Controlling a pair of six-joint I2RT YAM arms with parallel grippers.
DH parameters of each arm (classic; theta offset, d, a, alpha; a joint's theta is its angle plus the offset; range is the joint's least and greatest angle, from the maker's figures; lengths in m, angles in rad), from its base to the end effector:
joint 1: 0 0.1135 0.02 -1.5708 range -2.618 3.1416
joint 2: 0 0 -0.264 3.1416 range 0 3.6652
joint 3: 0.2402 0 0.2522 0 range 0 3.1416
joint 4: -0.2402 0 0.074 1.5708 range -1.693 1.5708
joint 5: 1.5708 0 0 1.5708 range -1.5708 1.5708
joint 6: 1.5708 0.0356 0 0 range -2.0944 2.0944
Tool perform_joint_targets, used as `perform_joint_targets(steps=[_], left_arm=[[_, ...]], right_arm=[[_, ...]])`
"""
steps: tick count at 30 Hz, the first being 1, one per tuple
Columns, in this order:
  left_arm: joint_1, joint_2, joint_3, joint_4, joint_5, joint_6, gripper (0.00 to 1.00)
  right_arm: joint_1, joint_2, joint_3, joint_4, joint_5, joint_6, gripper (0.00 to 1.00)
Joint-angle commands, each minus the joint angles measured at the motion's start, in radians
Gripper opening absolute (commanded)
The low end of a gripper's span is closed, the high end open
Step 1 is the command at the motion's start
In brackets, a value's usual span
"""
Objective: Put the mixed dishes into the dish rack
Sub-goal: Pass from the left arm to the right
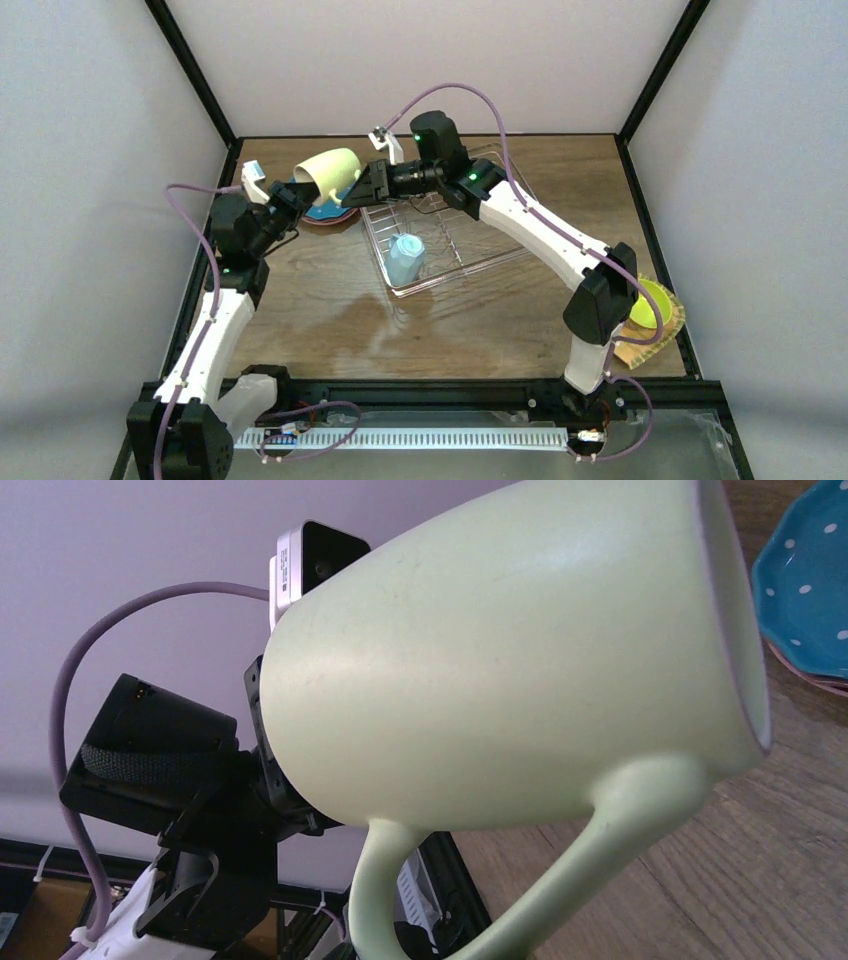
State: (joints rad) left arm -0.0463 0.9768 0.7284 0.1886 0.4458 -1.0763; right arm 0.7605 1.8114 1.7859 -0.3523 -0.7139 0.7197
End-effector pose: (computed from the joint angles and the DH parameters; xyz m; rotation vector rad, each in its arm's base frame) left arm 0.2294 -0.0260 0.3239 -0.5311 1.6892 -1.2005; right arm 0.2905 0.3085 0.3864 -0.5948 2.1625 1.5943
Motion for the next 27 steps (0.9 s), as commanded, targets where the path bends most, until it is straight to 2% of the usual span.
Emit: perform_joint_targets(steps=[1, 12, 27], left_arm=[[-0.007, -0.024, 0.04, 0.105, 0.099, 0.0, 0.03], [-0.01, -0.04, 0.032, 0.089, 0.154, 0.012, 0.03], [-0.009, -0.092, 0.002, 0.077, 0.192, 0.018, 0.03]], right_arm=[[-0.004, -0.013, -0.012, 0.045, -0.006, 0.018, 0.75], [-0.006, -0.003, 0.02, 0.071, -0.052, 0.058, 0.75], [-0.035, -0.009, 0.021, 0.188, -0.166, 0.198, 0.76]])
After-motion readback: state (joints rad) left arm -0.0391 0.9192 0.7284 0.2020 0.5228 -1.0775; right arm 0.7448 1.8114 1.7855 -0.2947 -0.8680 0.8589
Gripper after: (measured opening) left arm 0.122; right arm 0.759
